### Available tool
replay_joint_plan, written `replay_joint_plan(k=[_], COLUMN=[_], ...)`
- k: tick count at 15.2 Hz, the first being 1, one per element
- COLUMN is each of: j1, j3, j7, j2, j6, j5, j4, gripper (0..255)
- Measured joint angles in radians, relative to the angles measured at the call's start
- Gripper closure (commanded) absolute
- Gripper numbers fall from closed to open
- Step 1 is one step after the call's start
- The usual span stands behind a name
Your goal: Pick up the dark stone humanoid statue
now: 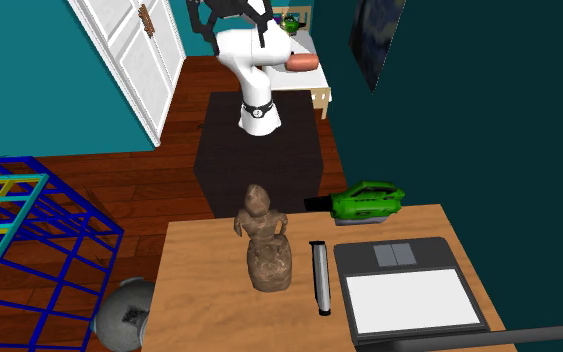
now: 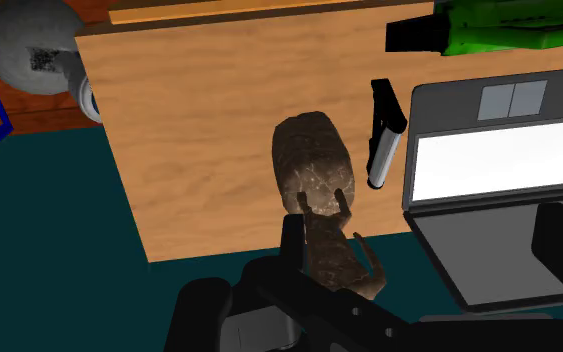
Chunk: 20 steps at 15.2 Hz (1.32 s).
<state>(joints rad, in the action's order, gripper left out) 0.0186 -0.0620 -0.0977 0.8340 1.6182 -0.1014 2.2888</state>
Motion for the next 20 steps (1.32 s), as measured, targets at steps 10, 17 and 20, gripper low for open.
replay_joint_plan(k=[10,17,20], j1=[0.063,0.172,0.281], j3=[0.3,0.658,0.855], j7=[0.351,0.723,0.912], j2=[0.174,0.117,0.056], j6=[0.362,0.693,0.81], j5=[-0.036,-0.059,-0.046], j4=[0.346,0.49,0.489], gripper=[0,0,0])
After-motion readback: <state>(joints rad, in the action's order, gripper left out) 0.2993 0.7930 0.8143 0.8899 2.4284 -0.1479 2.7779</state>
